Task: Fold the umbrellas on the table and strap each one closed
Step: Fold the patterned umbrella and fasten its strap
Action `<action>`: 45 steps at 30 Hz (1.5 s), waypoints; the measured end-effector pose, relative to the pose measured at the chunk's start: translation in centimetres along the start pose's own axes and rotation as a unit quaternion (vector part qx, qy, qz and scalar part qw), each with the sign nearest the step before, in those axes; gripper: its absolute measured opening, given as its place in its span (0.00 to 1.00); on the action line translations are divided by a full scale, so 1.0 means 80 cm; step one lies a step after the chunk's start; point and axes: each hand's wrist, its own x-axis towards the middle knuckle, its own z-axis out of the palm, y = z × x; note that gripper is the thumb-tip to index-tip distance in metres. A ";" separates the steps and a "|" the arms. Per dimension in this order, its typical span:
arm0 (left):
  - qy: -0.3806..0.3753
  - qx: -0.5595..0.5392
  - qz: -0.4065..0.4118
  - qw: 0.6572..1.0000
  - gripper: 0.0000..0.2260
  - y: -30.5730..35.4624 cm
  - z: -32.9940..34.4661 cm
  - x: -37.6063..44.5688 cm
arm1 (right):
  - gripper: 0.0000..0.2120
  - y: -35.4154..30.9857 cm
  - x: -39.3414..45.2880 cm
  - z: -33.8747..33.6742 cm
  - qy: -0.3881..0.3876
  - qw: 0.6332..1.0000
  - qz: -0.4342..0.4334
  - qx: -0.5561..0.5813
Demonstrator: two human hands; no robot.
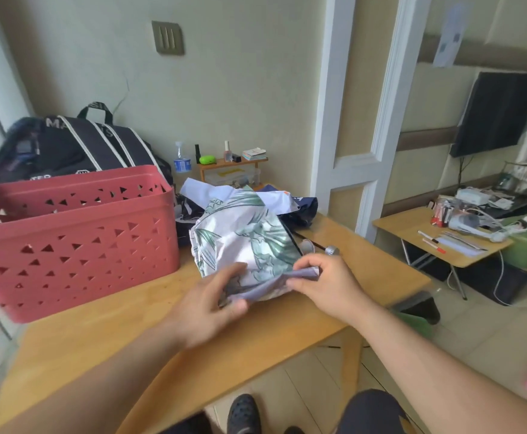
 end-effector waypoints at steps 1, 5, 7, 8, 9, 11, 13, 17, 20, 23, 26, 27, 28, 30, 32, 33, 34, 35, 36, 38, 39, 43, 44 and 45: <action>0.011 -0.053 -0.020 0.998 0.31 -0.007 0.001 0.006 | 0.10 -0.001 -0.011 0.001 -0.009 1.000 -0.001 0.000; -0.022 -0.041 -0.072 0.996 0.28 -0.006 -0.013 0.057 | 0.13 0.002 -0.036 0.014 -0.035 0.999 0.009 -0.014; -0.071 0.152 -0.092 0.982 0.32 -0.001 -0.020 0.089 | 0.15 0.001 -0.042 0.022 -0.035 0.999 -0.020 -0.031; -0.101 0.225 -0.111 0.963 0.35 0.000 -0.022 0.104 | 0.15 -0.002 -0.044 0.027 -0.040 0.998 -0.039 -0.039; -0.133 0.254 -0.135 0.948 0.39 0.000 -0.023 0.118 | 0.15 -0.006 -0.044 0.032 -0.048 0.996 -0.058 -0.045; -0.197 0.244 -0.162 0.936 0.48 -0.013 -0.019 0.143 | 0.13 -0.008 -0.044 0.038 -0.062 0.993 -0.086 -0.059; -0.232 0.223 -0.156 0.934 0.51 -0.029 -0.014 0.159 | 0.10 0.001 -0.041 0.037 -0.066 0.992 -0.090 -0.060; -0.226 0.181 -0.140 0.947 0.43 -0.058 -0.009 0.180 | 0.21 0.038 -0.028 0.025 -0.100 0.992 -0.040 -0.068; -0.189 0.213 -0.107 0.953 0.45 -0.081 -0.010 0.199 | 0.25 0.046 -0.014 0.030 -0.145 0.975 -0.065 -0.155; -0.135 0.242 -0.059 0.959 0.47 -0.098 -0.008 0.213 | 0.13 0.043 -0.001 0.057 -0.131 0.955 -0.135 -0.228; -0.112 0.262 -0.054 0.957 0.51 -0.104 -0.006 0.220 | 0.17 0.040 0.009 0.079 -0.050 0.968 -0.144 -0.199; -0.095 0.267 -0.052 0.958 0.53 -0.102 -0.006 0.218 | 0.22 0.036 0.010 0.083 -0.025 0.982 -0.120 -0.142; -0.067 0.262 -0.045 0.962 0.52 -0.099 -0.007 0.213 | 0.25 0.031 0.012 0.084 -0.005 0.994 -0.083 -0.073; 0.024 0.197 -0.031 0.980 0.43 -0.094 -0.011 0.196 | 0.24 0.024 0.015 0.076 0.039 0.998 -0.010 0.042; 0.122 0.107 -0.018 0.987 0.30 -0.091 -0.019 0.168 | 0.19 0.028 0.020 0.061 0.072 0.992 0.039 0.094; 0.155 0.074 -0.021 0.985 0.25 -0.087 -0.022 0.153 | 0.19 0.031 0.020 0.052 0.077 0.991 0.054 0.099; 0.183 0.049 -0.030 0.981 0.21 -0.085 -0.024 0.137 | 0.20 0.032 0.019 0.045 0.076 0.991 0.062 0.096; 0.209 0.032 -0.041 0.977 0.17 -0.082 -0.025 0.119 | 0.22 0.032 0.015 0.040 0.069 0.991 0.064 0.091; 0.235 0.018 -0.053 0.971 0.14 -0.078 -0.026 0.103 | 0.22 0.032 0.012 0.037 0.061 0.992 0.062 0.086; 0.256 0.013 -0.086 0.963 0.09 -0.070 -0.025 0.072 | 0.22 0.028 0.006 0.037 0.054 0.994 0.056 0.078; 0.246 0.006 -0.106 0.963 0.08 -0.066 -0.024 0.057 | 0.22 0.027 0.005 0.038 0.057 0.995 0.054 0.069; 0.142 -0.220 -0.133 0.956 0.16 -0.032 -0.018 -0.002 | 0.25 0.032 -0.010 0.039 0.041 0.999 0.032 0.006; 0.118 -0.248 -0.109 0.955 0.17 -0.028 -0.015 -0.014 | 0.28 0.034 -0.017 0.041 0.029 0.999 0.026 0.000; 0.101 -0.259 -0.085 0.957 0.18 -0.027 -0.010 -0.022 | 0.32 0.036 -0.023 0.044 0.016 1.000 0.021 0.000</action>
